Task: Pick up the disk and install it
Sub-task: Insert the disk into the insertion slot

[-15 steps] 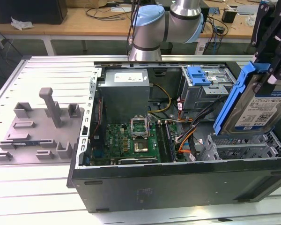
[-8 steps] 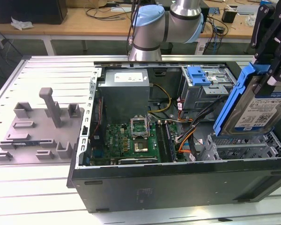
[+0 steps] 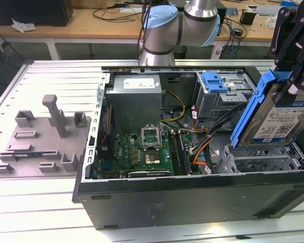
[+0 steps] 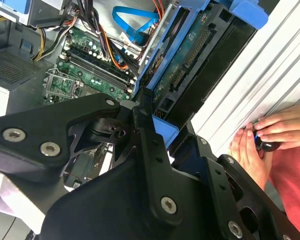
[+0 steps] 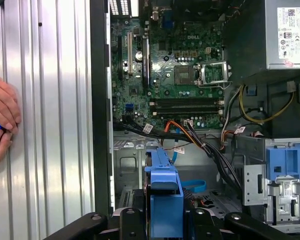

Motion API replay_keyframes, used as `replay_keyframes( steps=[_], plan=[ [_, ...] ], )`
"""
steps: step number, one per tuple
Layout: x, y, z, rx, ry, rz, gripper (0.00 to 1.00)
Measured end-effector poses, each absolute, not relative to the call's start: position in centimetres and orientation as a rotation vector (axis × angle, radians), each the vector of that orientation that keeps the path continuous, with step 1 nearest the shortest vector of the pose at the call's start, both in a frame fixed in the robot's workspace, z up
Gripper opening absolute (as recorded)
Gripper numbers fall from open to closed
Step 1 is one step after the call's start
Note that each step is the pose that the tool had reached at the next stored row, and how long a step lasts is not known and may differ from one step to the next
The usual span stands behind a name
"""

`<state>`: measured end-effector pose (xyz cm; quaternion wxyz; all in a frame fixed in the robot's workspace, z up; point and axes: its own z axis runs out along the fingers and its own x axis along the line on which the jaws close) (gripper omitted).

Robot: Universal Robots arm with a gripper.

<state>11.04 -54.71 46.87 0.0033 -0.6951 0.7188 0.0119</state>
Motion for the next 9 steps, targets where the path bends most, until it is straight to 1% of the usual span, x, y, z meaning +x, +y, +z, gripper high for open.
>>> replay_keyframes(
  steps=[9],
  plan=[
    [11.07,-54.73,46.3,-2.179,2.253,0.037,0.36]
  ],
)
